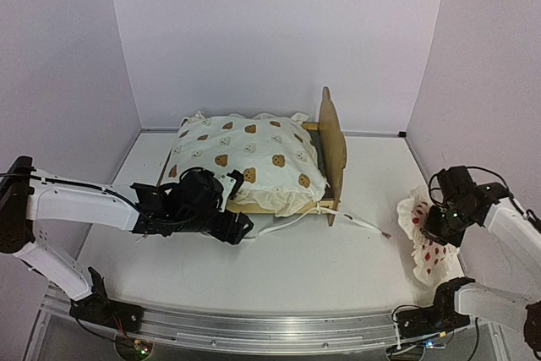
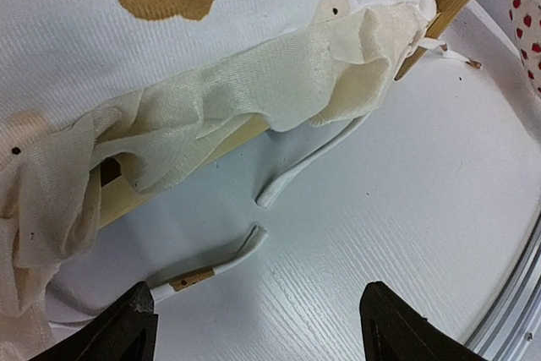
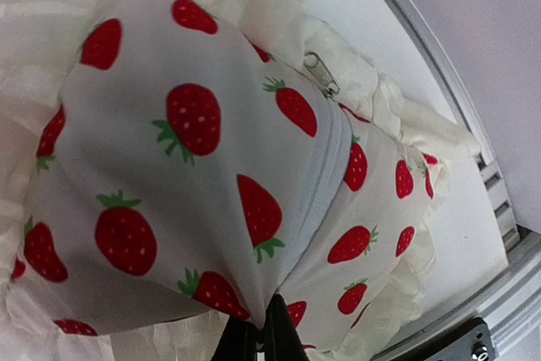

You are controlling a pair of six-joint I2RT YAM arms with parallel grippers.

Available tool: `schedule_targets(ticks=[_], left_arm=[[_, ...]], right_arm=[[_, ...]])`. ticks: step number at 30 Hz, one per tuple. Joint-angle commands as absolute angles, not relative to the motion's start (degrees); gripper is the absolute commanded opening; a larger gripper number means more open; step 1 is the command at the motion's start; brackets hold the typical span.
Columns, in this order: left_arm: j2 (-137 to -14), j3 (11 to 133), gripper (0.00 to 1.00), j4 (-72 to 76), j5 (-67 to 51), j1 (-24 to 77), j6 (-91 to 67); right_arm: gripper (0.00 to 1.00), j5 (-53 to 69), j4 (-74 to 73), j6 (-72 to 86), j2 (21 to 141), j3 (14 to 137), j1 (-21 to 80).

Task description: Set up the pet bed

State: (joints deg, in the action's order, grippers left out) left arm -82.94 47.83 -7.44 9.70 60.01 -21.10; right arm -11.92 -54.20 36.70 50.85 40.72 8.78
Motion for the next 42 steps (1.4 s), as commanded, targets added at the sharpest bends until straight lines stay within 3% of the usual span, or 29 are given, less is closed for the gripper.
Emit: schedule_targets(ticks=[1, 21, 36, 42], left_arm=[[-80.37, 46.37, 0.83, -4.01, 6.98, 60.47, -20.09], [-79.63, 44.84, 0.85, 22.65, -19.75, 64.42, -12.86], [-93.82, 60.60, 0.99, 39.47, -30.79, 63.23, -17.48], [-98.87, 65.81, 1.00, 47.19, -38.30, 58.43, -24.95]], right_arm=[[0.00, -0.76, -55.77, 38.18, 48.75, 47.75, 9.40], [0.00, 33.67, -35.99, 48.33, 52.08, 57.35, 10.89], [0.00, 50.30, -2.27, 68.36, 55.47, 56.28, 13.07], [0.00, 51.58, 3.34, 68.92, 58.64, 58.72, 17.81]])
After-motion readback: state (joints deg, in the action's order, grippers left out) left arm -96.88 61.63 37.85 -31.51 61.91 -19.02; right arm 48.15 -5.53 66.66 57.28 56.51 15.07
